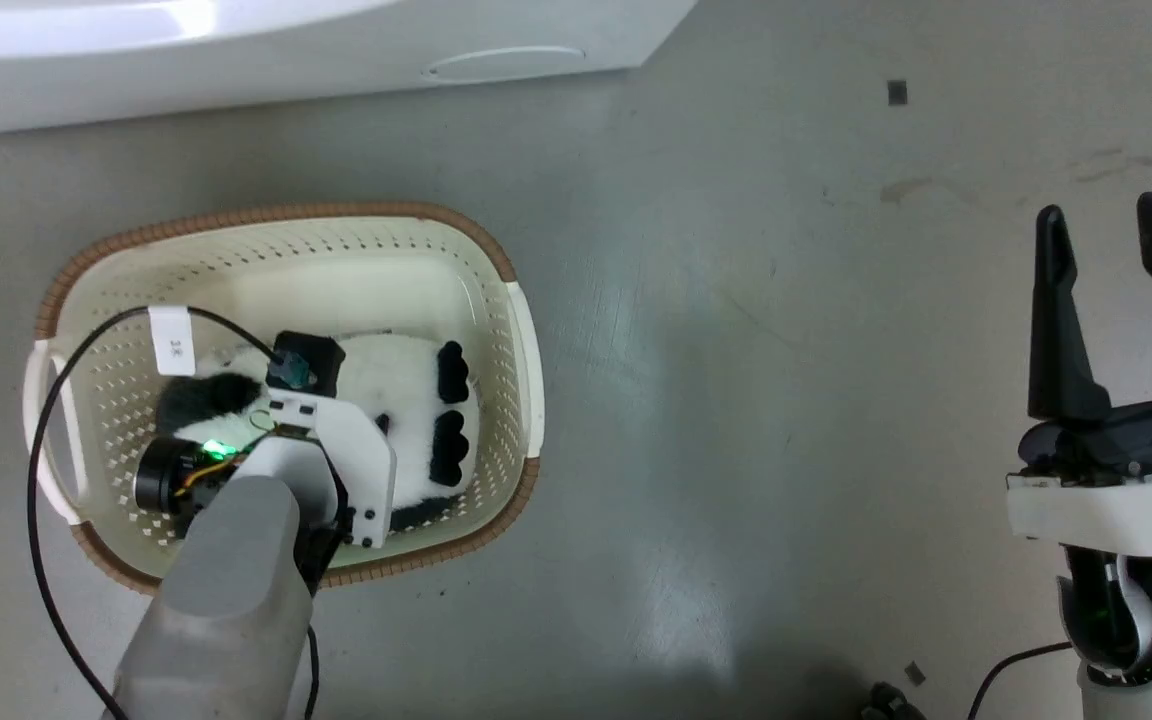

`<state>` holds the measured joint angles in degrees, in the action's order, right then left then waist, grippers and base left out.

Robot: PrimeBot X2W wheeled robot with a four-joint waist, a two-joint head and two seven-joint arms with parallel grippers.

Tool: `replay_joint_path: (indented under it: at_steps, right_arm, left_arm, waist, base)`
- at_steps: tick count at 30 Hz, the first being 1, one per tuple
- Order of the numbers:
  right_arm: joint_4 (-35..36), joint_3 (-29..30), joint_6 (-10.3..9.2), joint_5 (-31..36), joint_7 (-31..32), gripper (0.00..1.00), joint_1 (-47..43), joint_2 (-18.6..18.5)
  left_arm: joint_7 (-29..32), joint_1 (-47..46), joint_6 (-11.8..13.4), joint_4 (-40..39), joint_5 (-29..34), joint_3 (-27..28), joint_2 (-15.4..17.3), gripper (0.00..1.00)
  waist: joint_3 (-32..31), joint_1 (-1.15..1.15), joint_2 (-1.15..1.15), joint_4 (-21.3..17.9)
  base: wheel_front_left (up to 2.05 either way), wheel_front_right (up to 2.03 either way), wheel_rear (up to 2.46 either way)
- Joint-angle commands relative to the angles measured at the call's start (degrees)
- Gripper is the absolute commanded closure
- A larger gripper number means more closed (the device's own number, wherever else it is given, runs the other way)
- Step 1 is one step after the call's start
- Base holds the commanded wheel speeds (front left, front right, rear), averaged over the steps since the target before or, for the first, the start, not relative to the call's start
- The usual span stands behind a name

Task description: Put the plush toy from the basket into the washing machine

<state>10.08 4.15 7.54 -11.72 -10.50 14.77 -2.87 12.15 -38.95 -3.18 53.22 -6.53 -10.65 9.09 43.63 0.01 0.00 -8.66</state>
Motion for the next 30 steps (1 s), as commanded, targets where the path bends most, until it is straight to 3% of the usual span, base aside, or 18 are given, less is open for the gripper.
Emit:
replay_joint_path:
  at_steps: [1, 18, 19, 20, 30]
  right_arm:
    - [0.62, 0.24, -0.04, -0.34, -0.58, 0.0, 1.35, 0.0]
    - [2.04, 0.48, -0.05, -2.9, -2.6, 0.0, 5.06, 0.0]
    - [2.11, 0.53, -0.05, -3.03, -2.72, 0.0, 5.27, 0.0]
    - [2.18, 0.62, -0.05, -3.16, -2.84, 0.0, 5.47, 0.0]
    - [2.3, 1.38, -0.05, -4.38, -4.03, 0.0, 7.5, 0.0]
  left_arm:
    - [0.36, -1.81, 0.18, 1.33, -0.32, -0.42, 0.44, 0.0]
    - [-0.33, -10.68, 0.81, 11.33, -2.61, -3.15, 2.02, 0.03]
    - [-0.71, -11.27, 0.83, 11.92, -2.75, -3.31, 2.14, 0.38]
    - [-1.0, -11.82, 0.78, 12.51, -3.06, -3.33, 2.22, 1.0]
    - [-0.85, -15.29, -0.15, 18.41, -5.29, -4.7, 2.92, 1.0]
  waist:
    - [1.35, -0.01, 0.0, -0.37]
    - [9.46, -0.01, 0.0, -1.96]
    - [9.86, -0.01, 0.0, -2.05]
    - [10.24, -0.01, 0.0, -2.13]
    - [11.81, -0.01, 0.0, -2.7]
  base:
    - [0.0, 0.0, 0.0]
    - [0.0, 0.0, 0.0]
    - [0.0, 0.0, 0.0]
    - [0.0, 0.0, 0.0]
    - [0.0, 0.0, 0.0]
